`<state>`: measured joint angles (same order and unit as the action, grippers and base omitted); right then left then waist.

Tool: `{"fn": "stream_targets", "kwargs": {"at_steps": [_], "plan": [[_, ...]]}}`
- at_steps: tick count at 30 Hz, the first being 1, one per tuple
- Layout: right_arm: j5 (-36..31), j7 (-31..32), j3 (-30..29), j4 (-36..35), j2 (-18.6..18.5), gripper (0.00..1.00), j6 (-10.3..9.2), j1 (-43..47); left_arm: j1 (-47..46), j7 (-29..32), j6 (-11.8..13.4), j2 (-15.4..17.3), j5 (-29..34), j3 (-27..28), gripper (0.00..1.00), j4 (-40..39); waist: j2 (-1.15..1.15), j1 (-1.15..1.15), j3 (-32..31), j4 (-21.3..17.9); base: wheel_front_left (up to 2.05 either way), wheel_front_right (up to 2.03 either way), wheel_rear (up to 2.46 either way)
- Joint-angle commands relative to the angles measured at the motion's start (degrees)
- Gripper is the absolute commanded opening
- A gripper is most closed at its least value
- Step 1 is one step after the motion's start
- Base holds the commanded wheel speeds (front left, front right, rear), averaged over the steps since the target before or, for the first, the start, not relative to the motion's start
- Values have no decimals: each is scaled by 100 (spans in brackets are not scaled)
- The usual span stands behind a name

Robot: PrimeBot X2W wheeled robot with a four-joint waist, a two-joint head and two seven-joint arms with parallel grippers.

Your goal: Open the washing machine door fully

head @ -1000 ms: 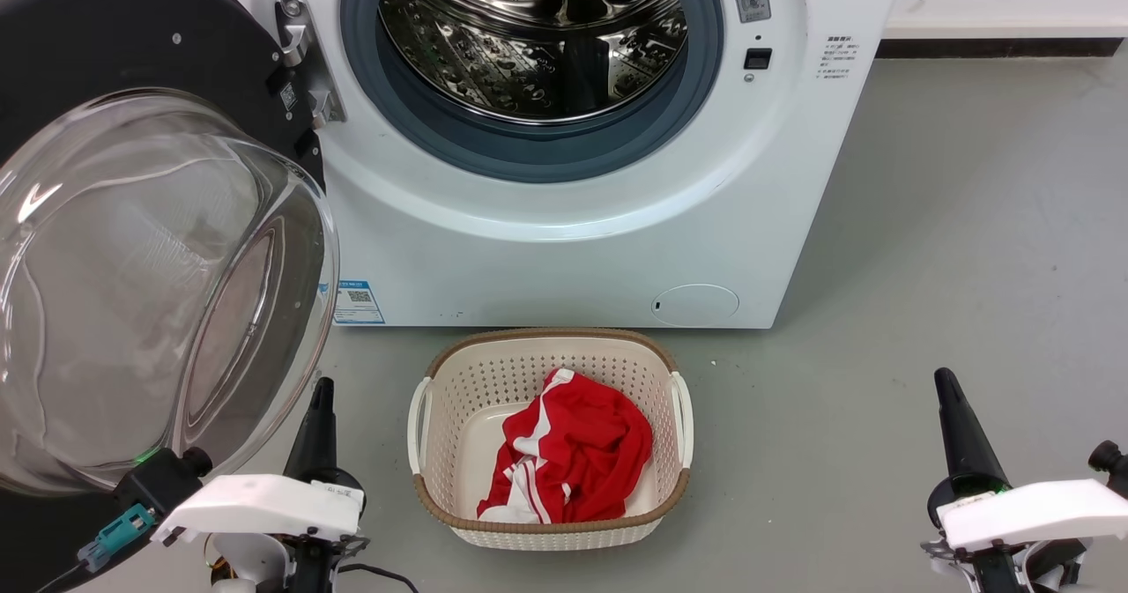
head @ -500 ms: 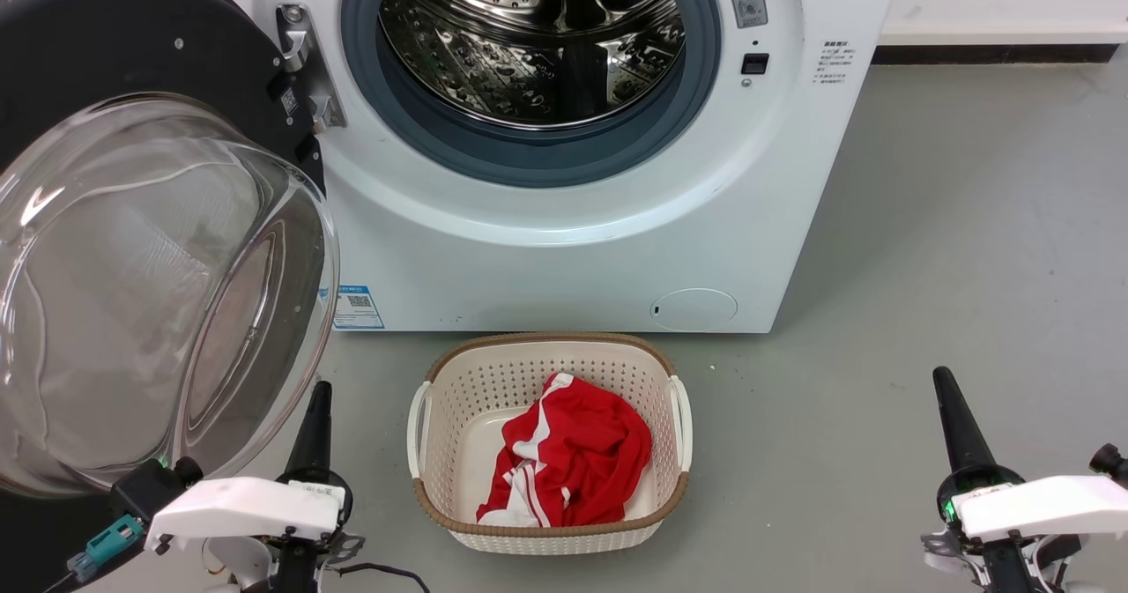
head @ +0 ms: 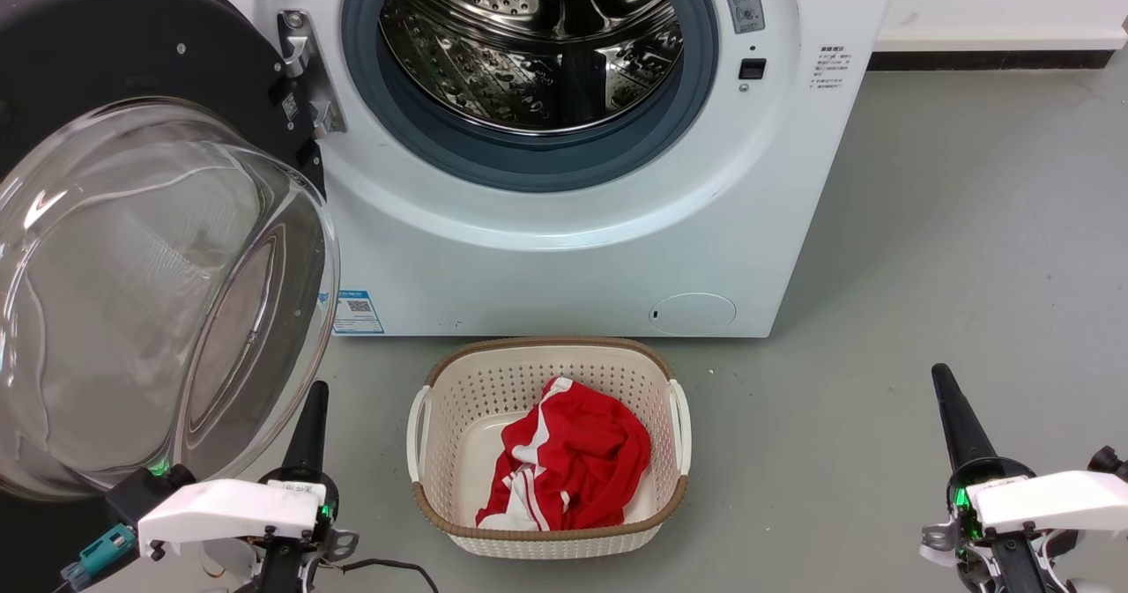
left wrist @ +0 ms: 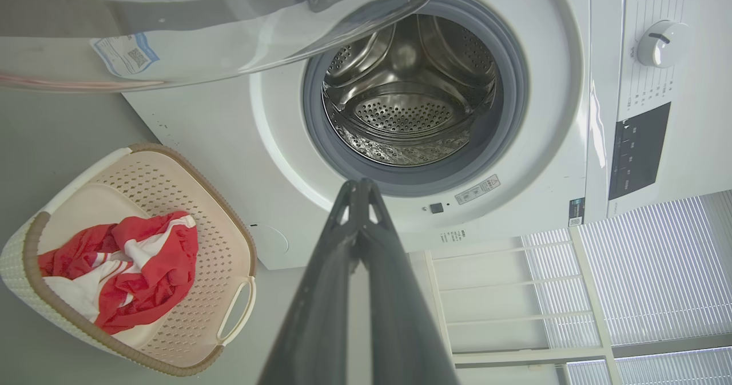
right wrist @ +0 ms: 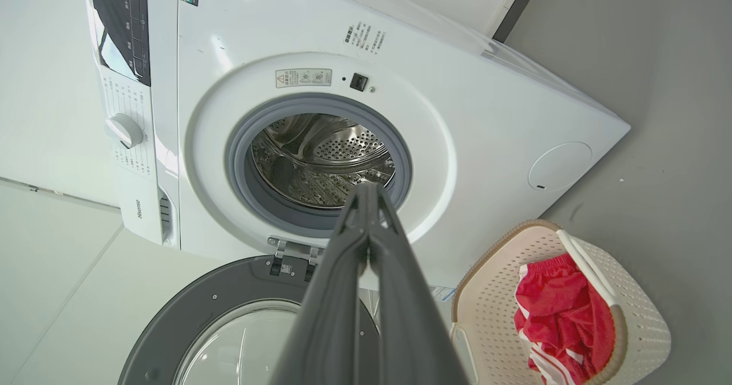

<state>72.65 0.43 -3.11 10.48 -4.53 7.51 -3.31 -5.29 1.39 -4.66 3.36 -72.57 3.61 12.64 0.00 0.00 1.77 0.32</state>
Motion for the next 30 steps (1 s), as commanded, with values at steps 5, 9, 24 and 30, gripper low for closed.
{"fn": "stream_targets", "kwargs": {"at_steps": [5,9,24,30], "plan": [[339,70,-25,30,-27,0,-2,-129,-118,93,-83,-1,-306,53,0,1,0,0,-17,-4,0,0,0],[548,115,-38,68,-23,0,-2,-157,-121,144,-99,-8,-499,85,0,18,0,0,-31,-6,0,0,0],[1282,267,-83,199,-5,0,-2,-215,-105,319,-197,-28,-1174,184,0,80,0,0,-84,-17,0,0,0],[1543,322,-99,244,4,0,-2,-254,-108,388,-229,-35,-1425,220,0,102,0,0,-105,-21,0,0,0]]}}
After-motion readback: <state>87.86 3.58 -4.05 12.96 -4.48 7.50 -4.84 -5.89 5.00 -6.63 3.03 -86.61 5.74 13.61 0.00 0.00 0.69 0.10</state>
